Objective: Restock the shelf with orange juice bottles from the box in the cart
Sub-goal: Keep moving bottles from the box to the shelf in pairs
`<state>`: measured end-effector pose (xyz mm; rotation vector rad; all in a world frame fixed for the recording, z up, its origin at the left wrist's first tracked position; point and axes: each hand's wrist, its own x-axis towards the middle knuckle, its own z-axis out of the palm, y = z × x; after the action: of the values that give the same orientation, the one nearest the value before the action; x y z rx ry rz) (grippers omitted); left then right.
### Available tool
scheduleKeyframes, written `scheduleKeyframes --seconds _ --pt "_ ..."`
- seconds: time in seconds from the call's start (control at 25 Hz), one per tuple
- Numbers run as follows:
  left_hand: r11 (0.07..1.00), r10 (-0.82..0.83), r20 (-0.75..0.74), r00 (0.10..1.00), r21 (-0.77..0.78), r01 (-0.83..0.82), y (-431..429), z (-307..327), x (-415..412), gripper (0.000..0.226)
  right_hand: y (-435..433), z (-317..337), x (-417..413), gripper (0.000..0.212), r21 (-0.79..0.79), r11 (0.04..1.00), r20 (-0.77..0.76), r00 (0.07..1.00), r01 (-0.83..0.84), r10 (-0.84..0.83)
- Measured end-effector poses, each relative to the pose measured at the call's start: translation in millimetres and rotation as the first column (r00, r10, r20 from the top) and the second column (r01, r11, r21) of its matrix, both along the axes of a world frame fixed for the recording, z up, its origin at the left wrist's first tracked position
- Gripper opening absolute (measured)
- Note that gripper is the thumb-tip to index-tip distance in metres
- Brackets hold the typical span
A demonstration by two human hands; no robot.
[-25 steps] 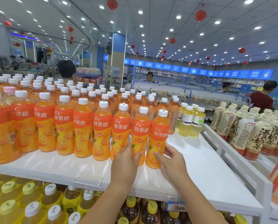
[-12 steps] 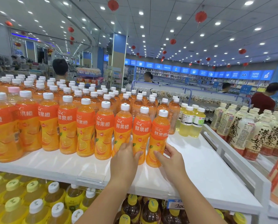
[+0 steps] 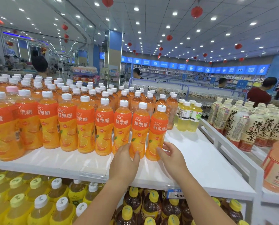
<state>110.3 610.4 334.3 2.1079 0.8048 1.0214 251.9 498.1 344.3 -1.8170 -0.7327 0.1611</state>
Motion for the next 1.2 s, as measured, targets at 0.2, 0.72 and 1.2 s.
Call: scheduleKeyframes --seconds 0.2,0.72,1.2 --pt "0.997 -0.027 -0.046 0.999 -0.07 0.024 -22.7 3.1 -1.2 0.045 -17.5 5.8 -12.1 0.054 -0.039 0.999 -0.053 0.999 -0.011 0.009" --pt "0.911 -0.317 0.126 0.94 -0.237 0.339 -111.1 -2.0 -2.2 0.058 -119.0 0.7 -37.0 0.049 0.011 0.999 -0.09 0.995 0.045 -0.043" --pt "0.429 -0.853 0.139 0.503 -0.363 0.827 -224.4 -37.3 -18.2 0.045 -286.4 -48.3 -151.8 0.054 -0.04 0.842 -0.204 0.82 0.539 -0.535"
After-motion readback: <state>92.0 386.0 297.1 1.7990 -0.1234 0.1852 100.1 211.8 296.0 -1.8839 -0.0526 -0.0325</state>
